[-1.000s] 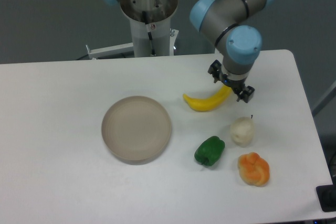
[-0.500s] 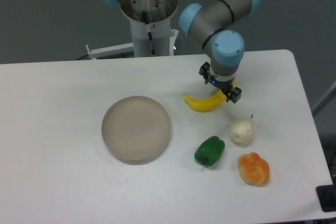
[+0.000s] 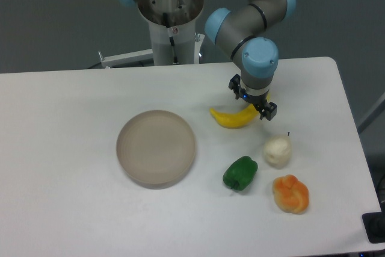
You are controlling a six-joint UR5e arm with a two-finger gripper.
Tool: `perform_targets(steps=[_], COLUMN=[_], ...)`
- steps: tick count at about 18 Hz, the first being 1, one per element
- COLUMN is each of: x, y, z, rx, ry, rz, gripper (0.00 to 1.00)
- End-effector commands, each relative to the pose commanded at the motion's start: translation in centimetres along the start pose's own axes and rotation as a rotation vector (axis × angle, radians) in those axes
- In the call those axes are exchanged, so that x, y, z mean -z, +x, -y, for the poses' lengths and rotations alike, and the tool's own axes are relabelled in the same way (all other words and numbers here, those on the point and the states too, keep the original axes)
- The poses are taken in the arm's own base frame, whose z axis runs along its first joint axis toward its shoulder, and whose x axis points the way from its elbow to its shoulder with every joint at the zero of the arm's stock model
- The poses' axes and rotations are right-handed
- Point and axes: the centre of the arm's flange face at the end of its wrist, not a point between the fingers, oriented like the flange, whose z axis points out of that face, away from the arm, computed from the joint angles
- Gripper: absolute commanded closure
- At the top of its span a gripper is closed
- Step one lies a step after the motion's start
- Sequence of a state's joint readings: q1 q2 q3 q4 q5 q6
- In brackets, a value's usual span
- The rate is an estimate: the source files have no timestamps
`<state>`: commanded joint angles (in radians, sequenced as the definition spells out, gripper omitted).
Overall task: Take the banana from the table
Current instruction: 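Lower the open gripper onto the banana and close it, then lift the grasped banana up off the table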
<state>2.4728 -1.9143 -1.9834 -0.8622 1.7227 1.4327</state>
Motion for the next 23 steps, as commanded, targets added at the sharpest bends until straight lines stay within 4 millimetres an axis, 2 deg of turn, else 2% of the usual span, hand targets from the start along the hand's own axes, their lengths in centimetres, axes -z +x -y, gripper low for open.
perform_targets(steps=[5, 6, 8, 9, 12, 14, 21, 23], x=[-0.6, -0.8, -0.8, -0.9, -0.8, -0.6, 1.3, 2.9], y=[-0.1, 0.0, -0.2, -0.3, -0.5, -0.7, -2.1, -3.1], z=[0.0, 0.0, -0.7, -0.9, -1.1, -1.2, -2.1, -2.2], rx=[0.001, 0.002, 0.008, 0.011, 0.016, 0.019, 0.036, 0.039], ry=[0.0, -0.001, 0.0, 0.0, 0.0, 0.001, 0.008, 0.013], rz=[-0.002, -0.005, -0.007, -0.008, -0.005, -0.001, 0.04, 0.073], gripper=[0.0, 0.07, 0.35, 0.46, 0.63, 0.68, 0.72, 0.72])
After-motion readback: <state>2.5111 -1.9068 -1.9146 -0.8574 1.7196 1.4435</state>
